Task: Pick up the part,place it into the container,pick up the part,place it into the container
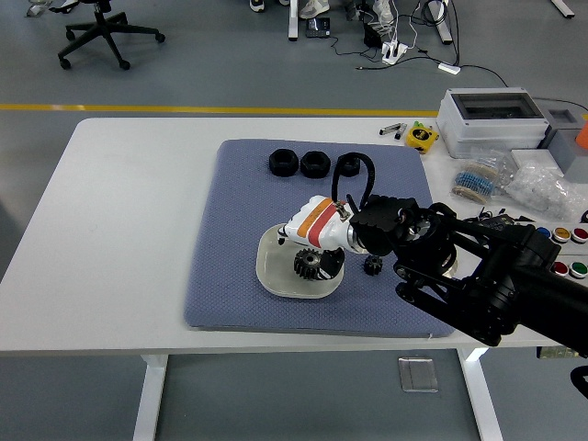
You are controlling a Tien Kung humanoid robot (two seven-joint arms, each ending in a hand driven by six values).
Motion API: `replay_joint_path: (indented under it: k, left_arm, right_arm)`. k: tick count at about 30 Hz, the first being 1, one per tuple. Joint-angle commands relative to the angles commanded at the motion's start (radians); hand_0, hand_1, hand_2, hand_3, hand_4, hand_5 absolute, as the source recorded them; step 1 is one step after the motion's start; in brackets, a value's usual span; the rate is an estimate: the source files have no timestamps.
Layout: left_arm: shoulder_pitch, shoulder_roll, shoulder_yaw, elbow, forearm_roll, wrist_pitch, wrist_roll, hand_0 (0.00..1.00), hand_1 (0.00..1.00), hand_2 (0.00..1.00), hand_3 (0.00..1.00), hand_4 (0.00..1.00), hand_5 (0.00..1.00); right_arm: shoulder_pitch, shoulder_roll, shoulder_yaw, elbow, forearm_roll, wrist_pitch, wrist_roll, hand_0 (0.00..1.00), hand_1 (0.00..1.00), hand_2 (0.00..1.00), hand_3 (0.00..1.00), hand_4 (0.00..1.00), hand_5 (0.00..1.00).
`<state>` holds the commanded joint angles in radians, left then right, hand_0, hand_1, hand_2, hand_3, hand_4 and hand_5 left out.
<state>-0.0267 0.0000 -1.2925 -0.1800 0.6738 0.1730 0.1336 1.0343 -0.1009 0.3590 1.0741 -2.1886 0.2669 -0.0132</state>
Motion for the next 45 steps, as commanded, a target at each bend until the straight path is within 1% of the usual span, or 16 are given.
replay_joint_path:
  k: [1,6,7,10,12,13,16,24,25,30,31,36,37,42,43,45]
  left_arm:
    - [0.000,0.000,0.001,0.000,0.000,0.000,0.000,0.874,0.835,0.856,0.622,0.576,0.734]
    - [0.002,0.000,0.005,0.000,-0.007,0.001,-0.003,0.874,0.835,0.856,0.622,0.576,0.734]
    - [0.003,0.000,0.004,0.000,-0.006,0.001,-0.003,0.874,0.834,0.853,0.622,0.576,0.732]
    - [0.005,0.000,-0.001,0.000,-0.002,0.001,-0.003,0.874,0.834,0.853,0.622,0.576,0.732]
    - [0.007,0.000,-0.001,0.000,-0.002,0.001,-0.003,0.874,0.834,0.853,0.622,0.576,0.732]
    - [0.007,0.000,-0.002,0.000,-0.001,0.001,-0.003,0.874,0.834,0.854,0.621,0.574,0.730]
    - [0.010,0.000,-0.003,0.000,0.001,0.000,-0.002,0.874,0.834,0.854,0.621,0.574,0.730]
    - [0.014,0.000,-0.004,0.000,0.003,0.000,0.001,0.874,0.834,0.854,0.622,0.572,0.725]
    - [0.014,0.000,-0.005,0.000,0.003,0.000,0.001,0.874,0.834,0.854,0.621,0.571,0.725]
    - [0.015,0.000,-0.006,0.000,0.006,-0.001,0.002,0.874,0.834,0.854,0.621,0.571,0.725]
    - [0.015,0.000,-0.005,0.000,0.005,0.000,0.002,0.873,0.834,0.856,0.621,0.570,0.724]
    - [0.012,0.000,-0.004,0.000,0.005,-0.002,0.003,0.873,0.834,0.856,0.621,0.570,0.724]
    - [0.012,0.000,-0.005,0.000,0.006,-0.002,0.003,0.873,0.835,0.856,0.620,0.568,0.723]
    - [0.011,0.000,-0.006,0.000,0.006,-0.002,0.004,0.873,0.835,0.856,0.620,0.568,0.723]
    - [0.010,0.000,-0.005,0.000,0.005,-0.002,0.004,0.873,0.834,0.855,0.619,0.568,0.723]
    - [0.009,0.000,-0.005,0.000,0.004,-0.002,0.004,0.873,0.834,0.855,0.619,0.568,0.723]
  right_arm:
    - [0.000,-0.003,0.004,0.003,0.002,0.002,0.001,0.694,0.756,0.855,0.932,0.998,0.181]
    - [-0.012,-0.046,0.059,0.041,0.017,0.036,0.001,0.694,0.756,0.855,0.932,0.998,0.181]
    - [-0.014,-0.058,0.071,0.048,0.019,0.044,0.000,0.682,0.733,0.797,0.852,0.998,0.180]
    - [-0.030,-0.098,0.099,0.065,0.026,0.063,-0.005,0.682,0.733,0.797,0.852,0.998,0.180]
    - [-0.041,-0.118,0.105,0.065,0.029,0.066,-0.007,0.682,0.733,0.797,0.852,0.998,0.180]
    - [-0.047,-0.128,0.106,0.059,0.029,0.069,-0.006,0.645,0.696,0.756,0.795,0.998,0.180]
    - [-0.067,-0.144,0.113,0.036,0.030,0.073,-0.008,0.645,0.696,0.756,0.795,0.998,0.180]
    - [-0.111,-0.158,0.141,-0.020,0.044,0.057,-0.012,0.619,0.672,0.738,0.767,0.998,0.176]
    - [-0.116,-0.160,0.145,-0.025,0.048,0.055,-0.013,0.595,0.649,0.712,0.671,0.959,0.166]
    - [-0.136,-0.161,0.148,-0.042,0.072,0.039,-0.012,0.595,0.649,0.712,0.671,0.959,0.166]
    - [-0.138,-0.159,0.146,-0.049,0.079,0.034,-0.012,0.556,0.583,0.615,0.593,0.867,0.134]
    - [-0.144,-0.149,0.146,-0.079,0.116,0.021,-0.017,0.556,0.583,0.615,0.593,0.867,0.134]
    - [-0.143,-0.148,0.147,-0.079,0.118,0.018,-0.017,0.516,0.484,0.518,0.510,0.700,0.053]
    - [-0.141,-0.143,0.148,-0.082,0.132,-0.007,-0.018,0.516,0.484,0.518,0.510,0.700,0.053]
    - [-0.142,-0.141,0.147,-0.086,0.136,-0.007,-0.019,0.491,0.454,0.495,0.484,0.615,0.032]
    - [-0.144,-0.140,0.145,-0.093,0.143,-0.006,-0.022,0.491,0.454,0.495,0.484,0.615,0.032]
